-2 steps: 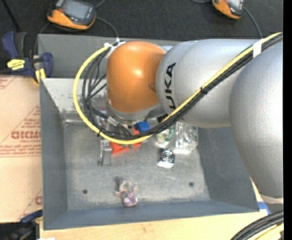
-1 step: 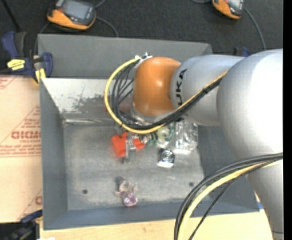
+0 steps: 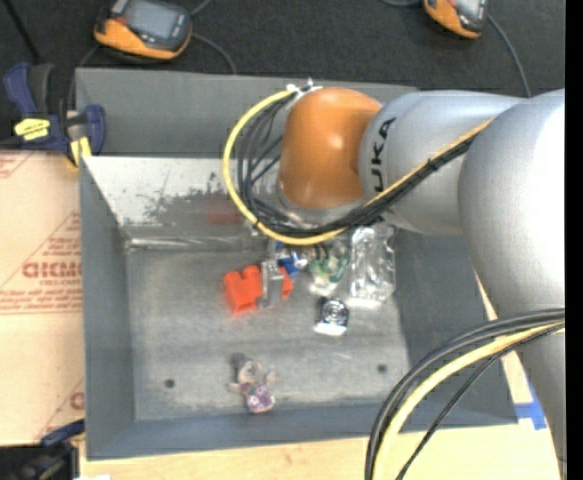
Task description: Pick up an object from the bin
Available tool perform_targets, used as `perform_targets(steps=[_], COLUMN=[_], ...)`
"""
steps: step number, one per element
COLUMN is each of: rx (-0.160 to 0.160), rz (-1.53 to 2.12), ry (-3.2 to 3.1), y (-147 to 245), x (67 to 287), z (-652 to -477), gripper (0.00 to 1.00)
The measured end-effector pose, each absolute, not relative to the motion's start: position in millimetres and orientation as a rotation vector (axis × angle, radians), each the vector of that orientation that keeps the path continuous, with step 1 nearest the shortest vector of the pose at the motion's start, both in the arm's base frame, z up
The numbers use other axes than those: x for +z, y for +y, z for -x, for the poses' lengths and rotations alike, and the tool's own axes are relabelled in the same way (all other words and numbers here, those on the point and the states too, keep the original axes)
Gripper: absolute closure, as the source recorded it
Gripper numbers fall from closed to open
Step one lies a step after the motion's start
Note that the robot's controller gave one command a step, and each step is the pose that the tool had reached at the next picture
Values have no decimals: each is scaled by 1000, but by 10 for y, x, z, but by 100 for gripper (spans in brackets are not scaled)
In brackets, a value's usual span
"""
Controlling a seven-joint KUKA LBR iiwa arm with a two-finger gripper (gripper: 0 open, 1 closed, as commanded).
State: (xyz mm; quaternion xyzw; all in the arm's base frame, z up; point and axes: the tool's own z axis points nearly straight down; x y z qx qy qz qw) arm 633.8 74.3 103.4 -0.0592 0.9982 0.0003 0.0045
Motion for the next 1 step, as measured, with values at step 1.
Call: perform_targets(steps=[1], rx=[1], rz=[104], ry=[3131], y=[572], x=[1230], z=[-6302], gripper=[0])
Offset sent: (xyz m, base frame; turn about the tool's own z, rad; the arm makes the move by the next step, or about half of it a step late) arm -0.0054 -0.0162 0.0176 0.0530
